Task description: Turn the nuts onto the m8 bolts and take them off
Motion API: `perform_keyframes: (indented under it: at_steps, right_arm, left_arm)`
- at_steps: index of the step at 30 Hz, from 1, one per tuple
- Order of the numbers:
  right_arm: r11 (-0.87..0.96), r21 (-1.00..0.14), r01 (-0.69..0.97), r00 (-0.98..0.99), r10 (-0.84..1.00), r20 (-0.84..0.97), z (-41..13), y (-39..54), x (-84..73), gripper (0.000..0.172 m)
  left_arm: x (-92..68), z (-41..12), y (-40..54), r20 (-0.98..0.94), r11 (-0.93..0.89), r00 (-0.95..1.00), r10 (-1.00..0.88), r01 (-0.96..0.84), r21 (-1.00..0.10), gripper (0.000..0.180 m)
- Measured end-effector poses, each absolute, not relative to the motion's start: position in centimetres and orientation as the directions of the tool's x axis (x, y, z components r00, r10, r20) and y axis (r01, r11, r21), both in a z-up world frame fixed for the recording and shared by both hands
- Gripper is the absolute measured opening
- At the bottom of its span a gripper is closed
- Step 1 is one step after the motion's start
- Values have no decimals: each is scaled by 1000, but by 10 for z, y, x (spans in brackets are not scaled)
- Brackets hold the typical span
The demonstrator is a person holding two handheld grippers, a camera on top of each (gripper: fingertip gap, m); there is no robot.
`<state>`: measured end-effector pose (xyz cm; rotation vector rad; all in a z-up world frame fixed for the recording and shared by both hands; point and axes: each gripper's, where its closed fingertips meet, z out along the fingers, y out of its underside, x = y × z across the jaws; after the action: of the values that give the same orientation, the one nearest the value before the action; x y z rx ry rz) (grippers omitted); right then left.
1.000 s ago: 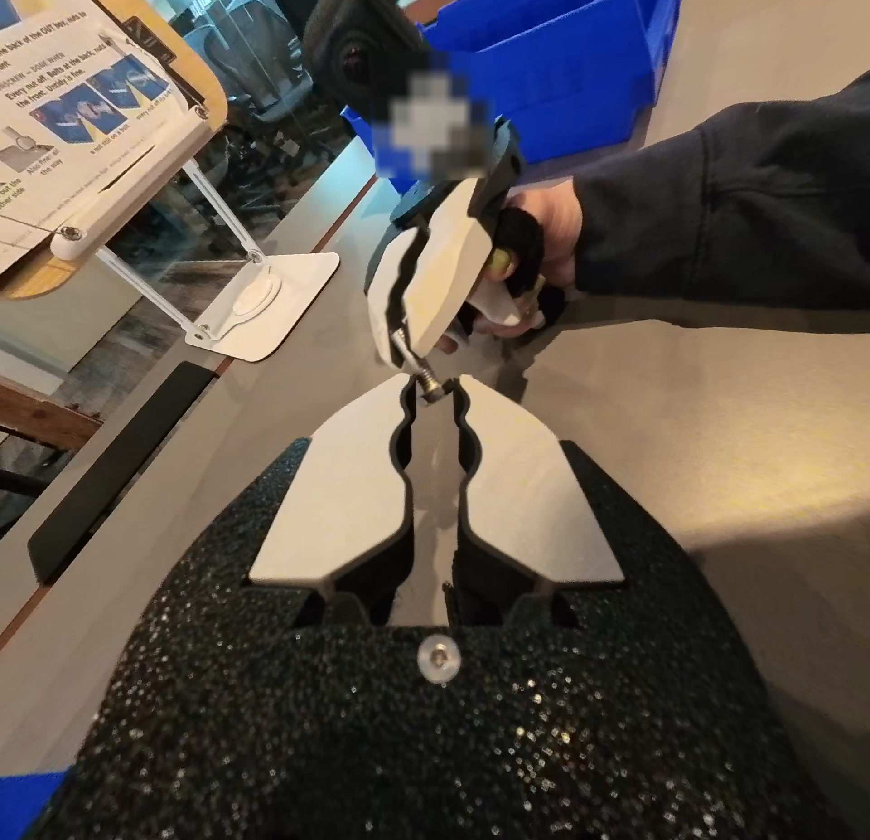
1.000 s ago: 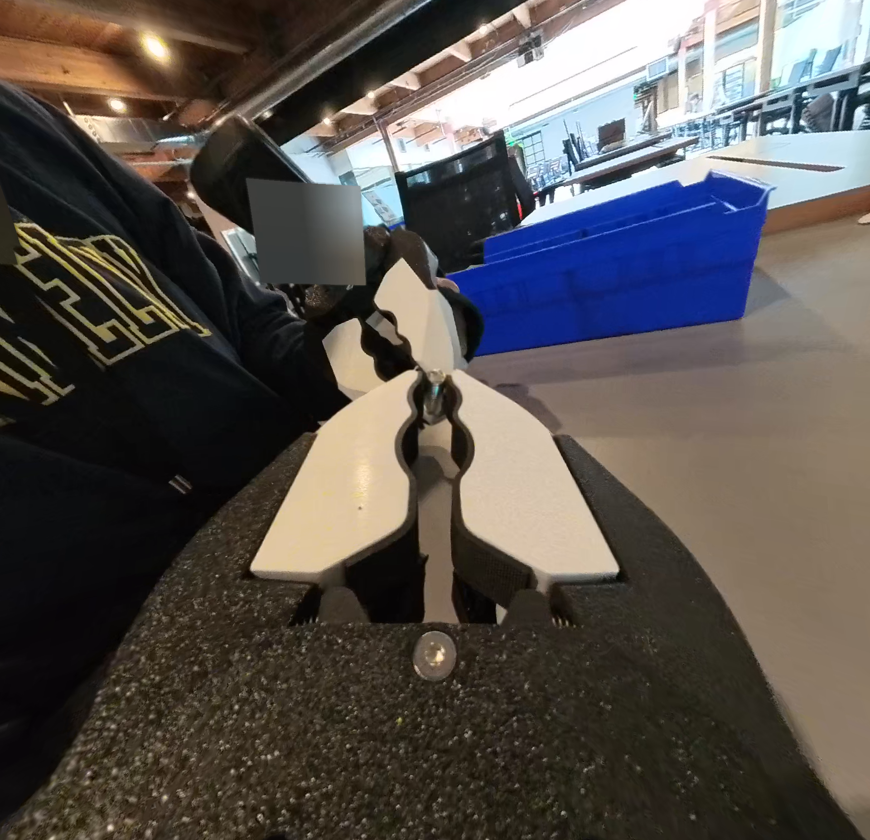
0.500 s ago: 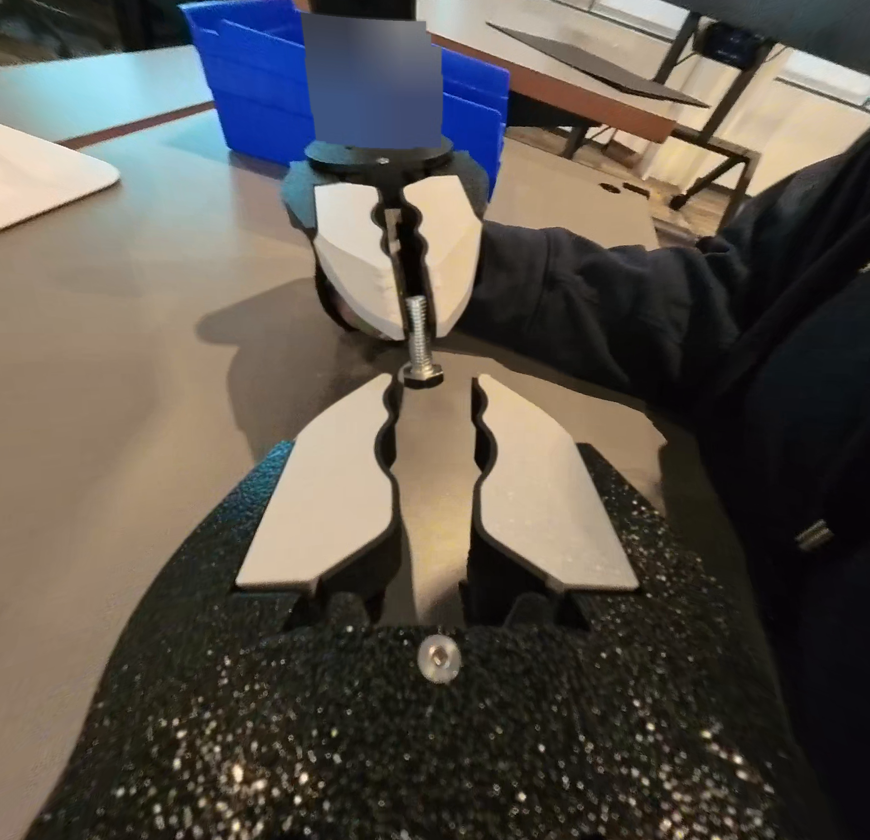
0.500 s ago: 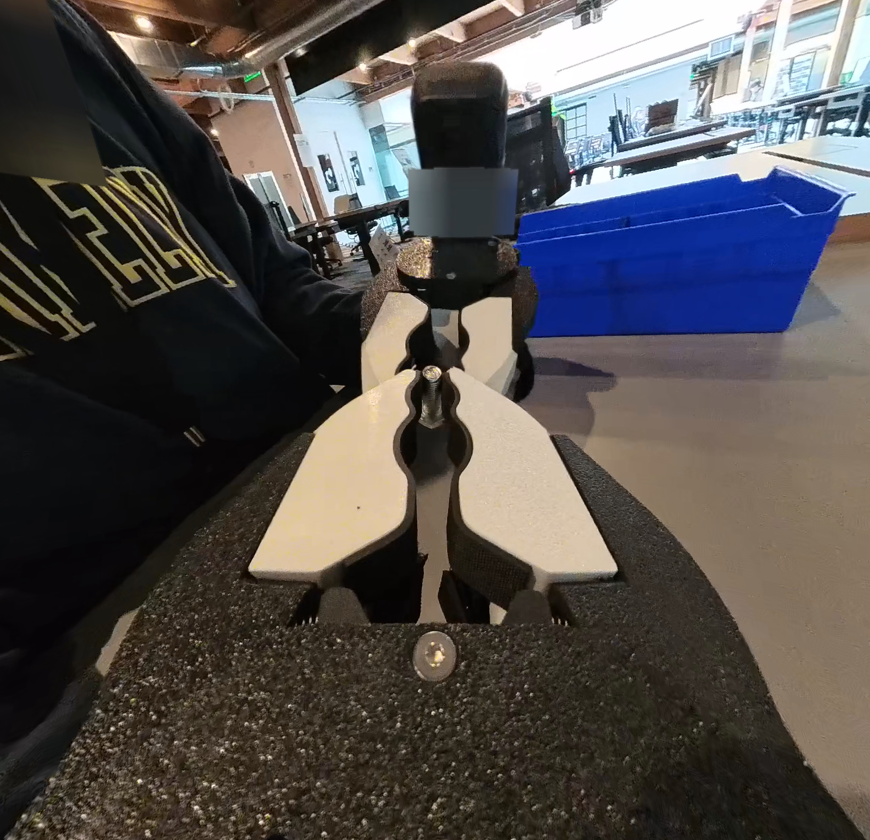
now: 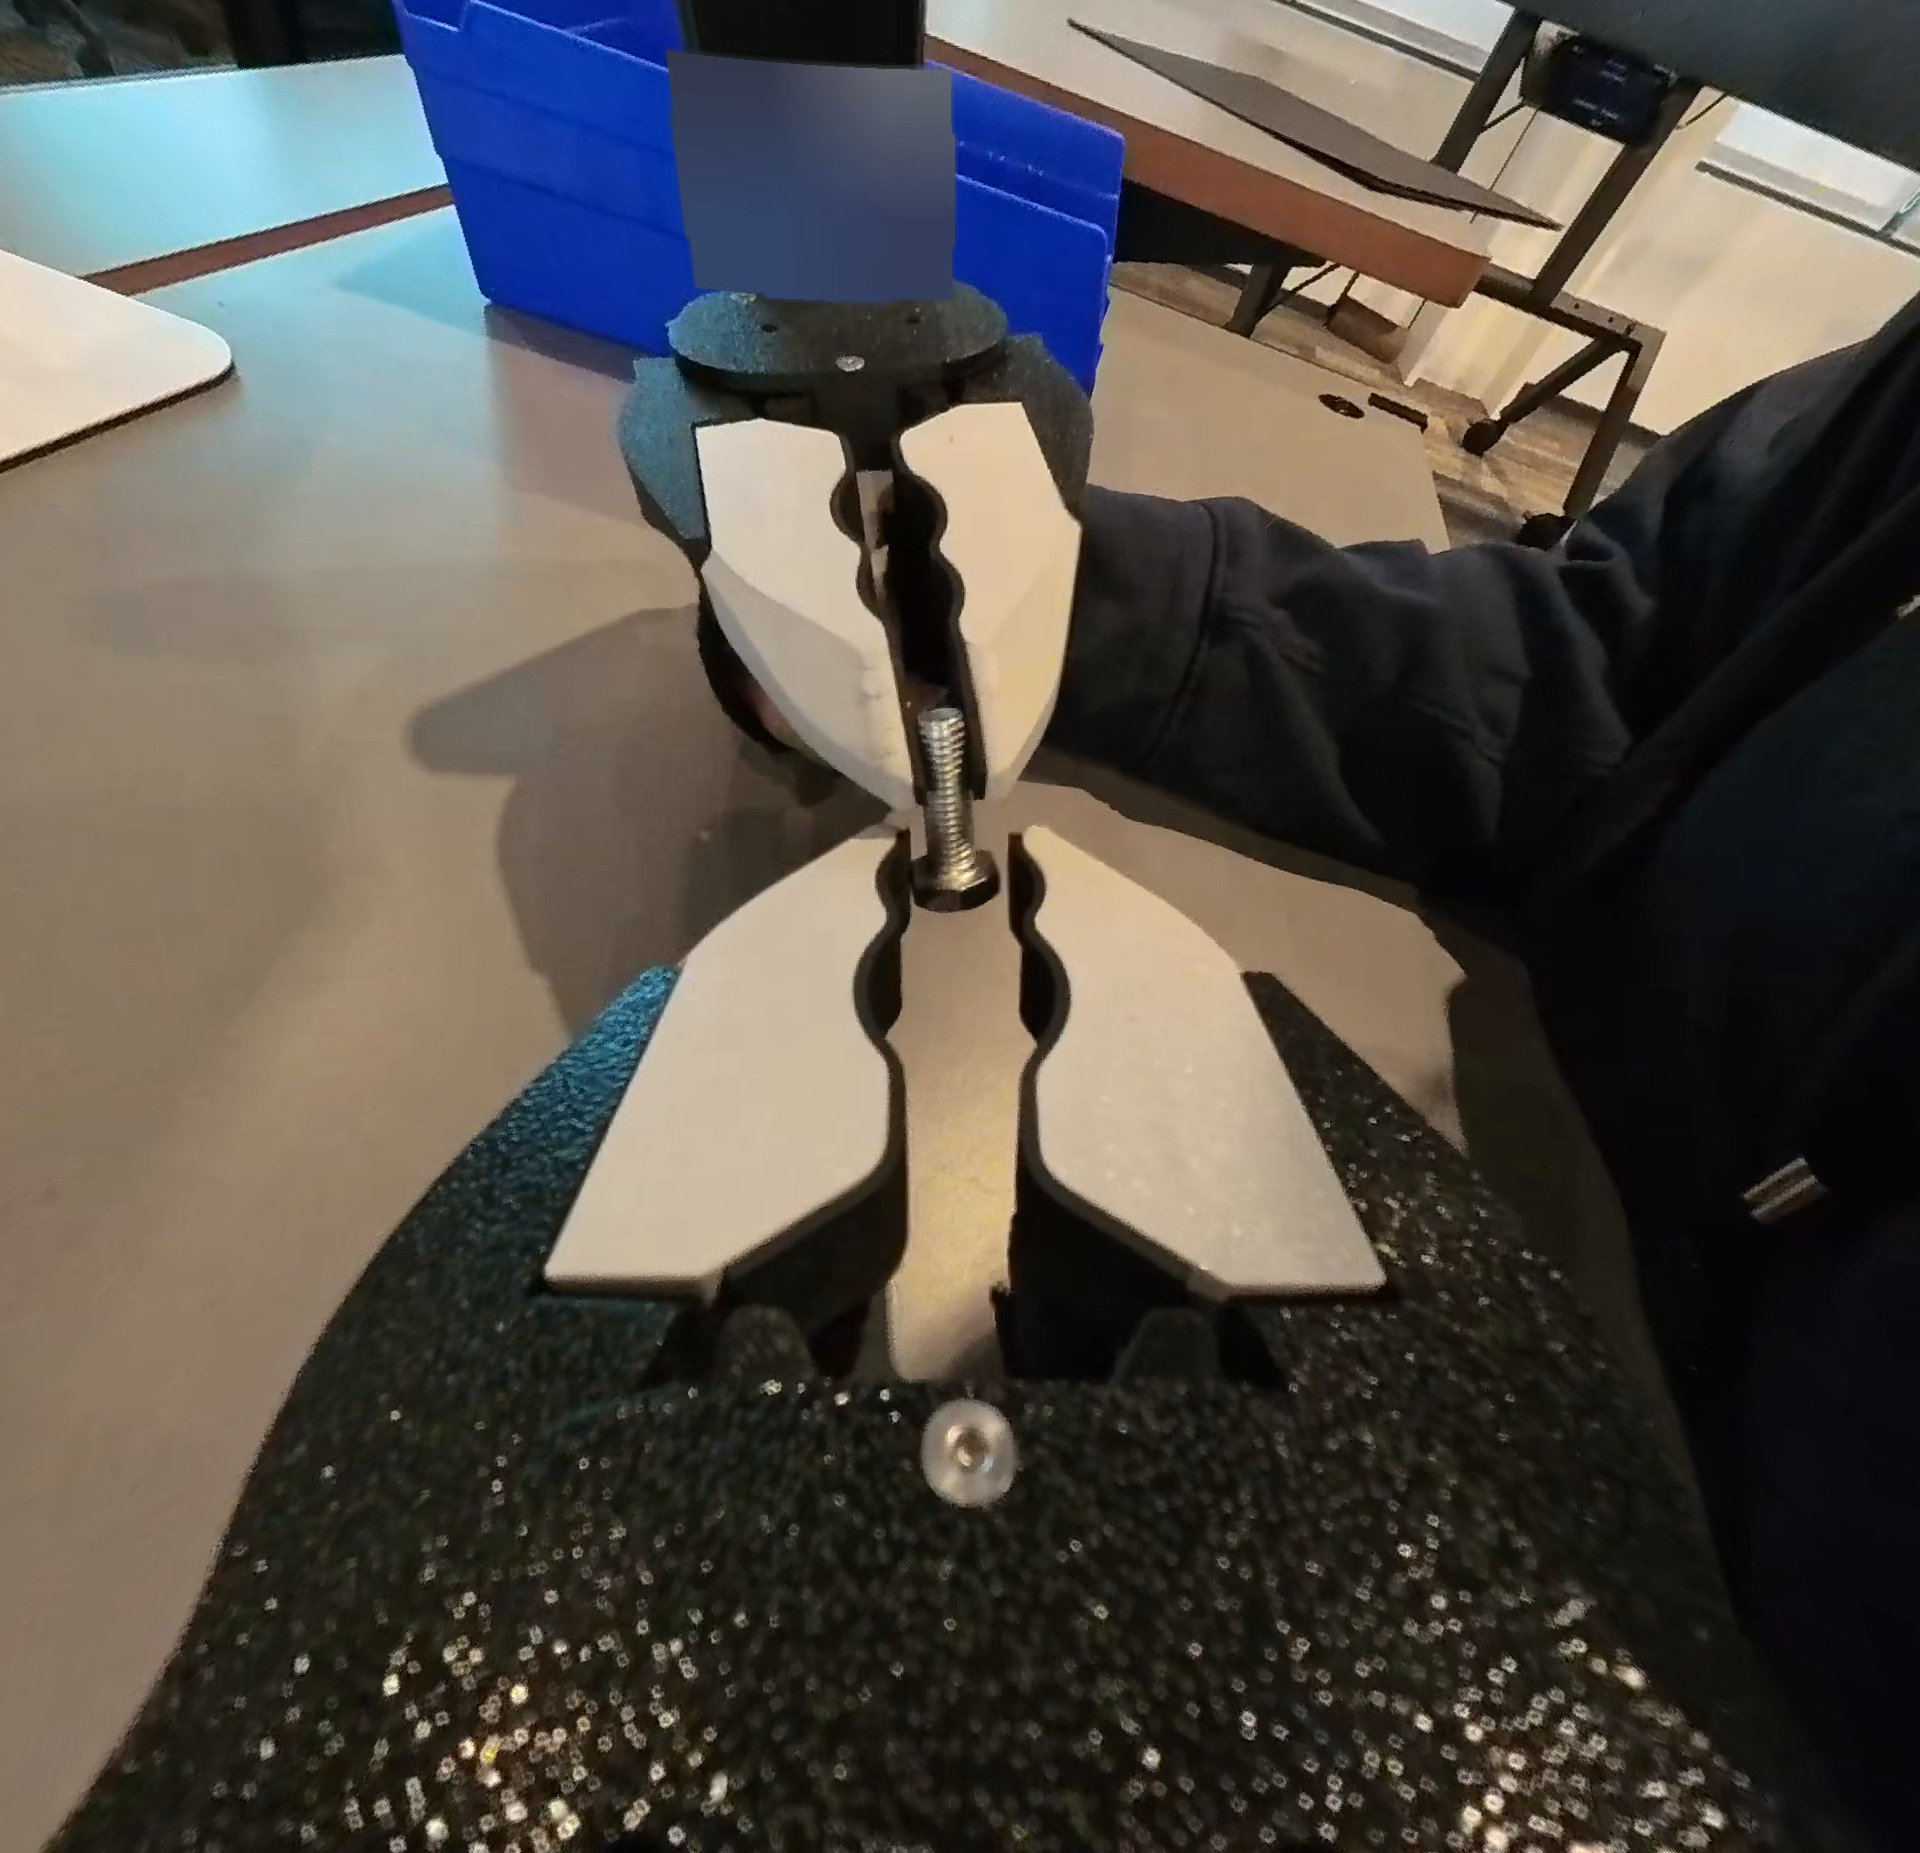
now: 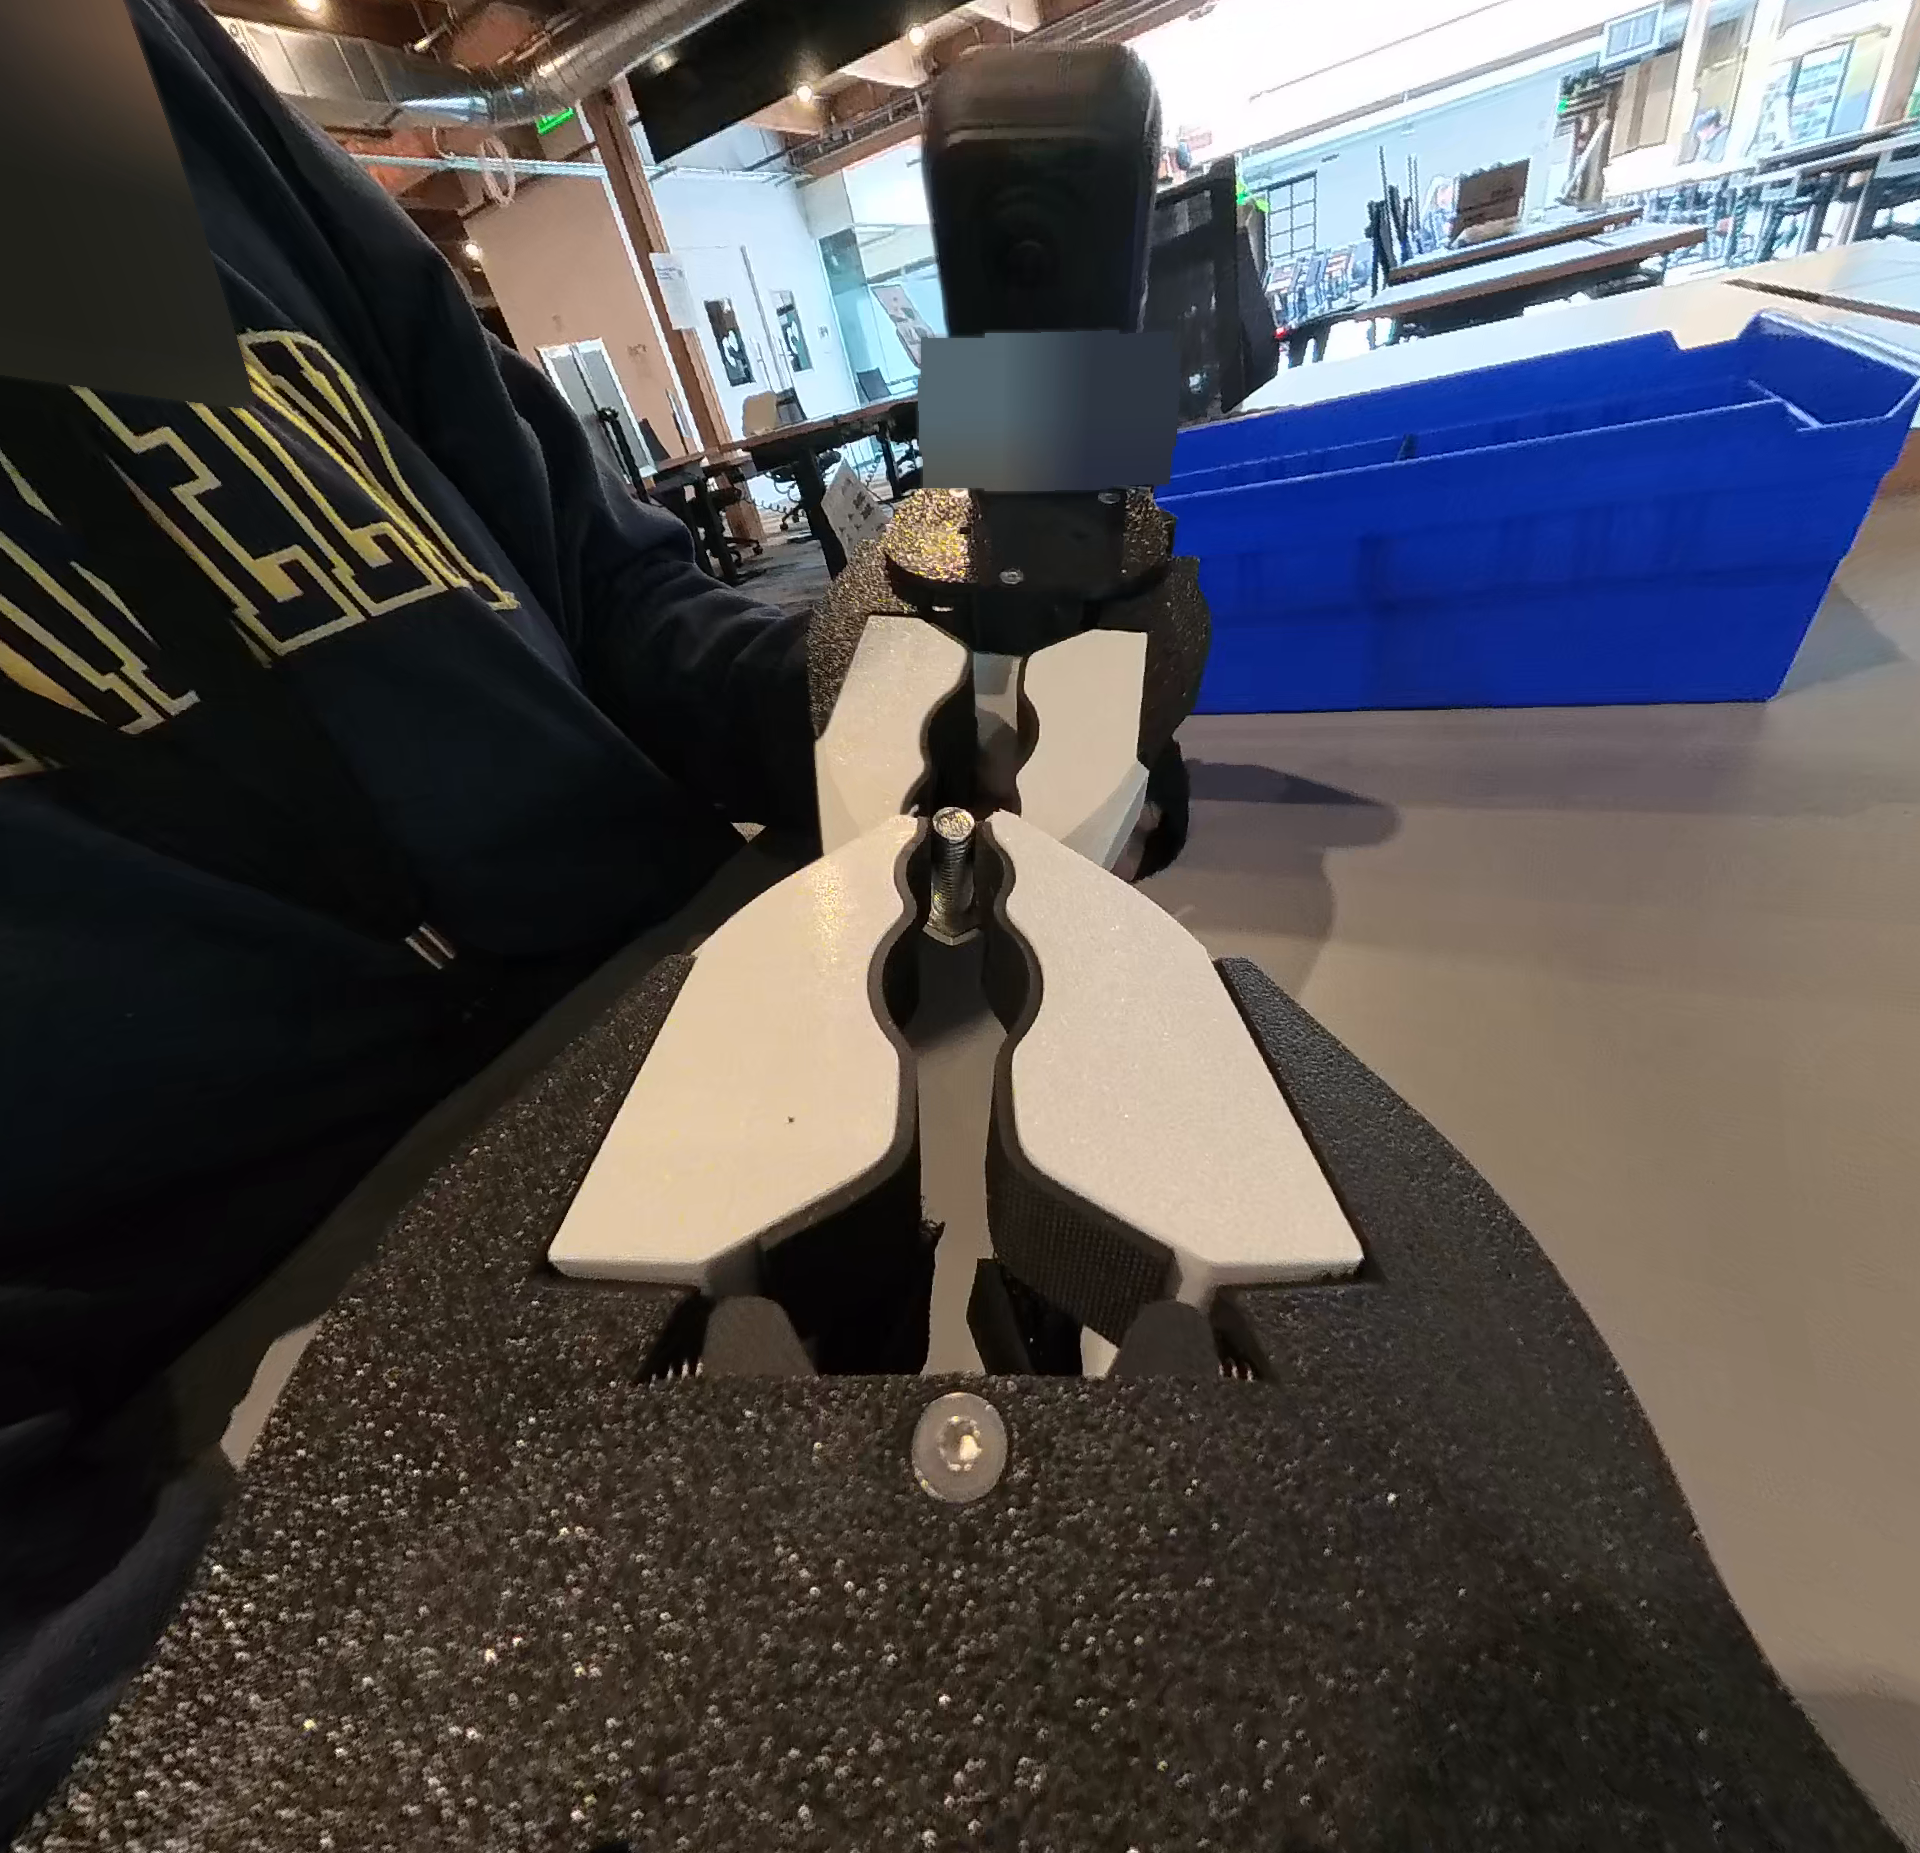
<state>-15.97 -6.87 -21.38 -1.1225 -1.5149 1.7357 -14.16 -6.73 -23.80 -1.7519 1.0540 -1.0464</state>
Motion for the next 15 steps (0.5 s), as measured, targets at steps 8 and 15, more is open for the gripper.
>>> perform_keyframes:
  at_steps: [8, 15]
  right_arm:
    - [-202, -975, 92, -484, 846, -221, -212, -67, -159, 7]
    - [-207, -973, 99, -478, 848, -229, -213, -66, -160, 7]
  left_arm:
    - [-144, -241, -66, 261, -343, 313, -913, -242, -908, 25]
    - [-143, -242, -66, 262, -342, 310, -914, -242, -908, 15]
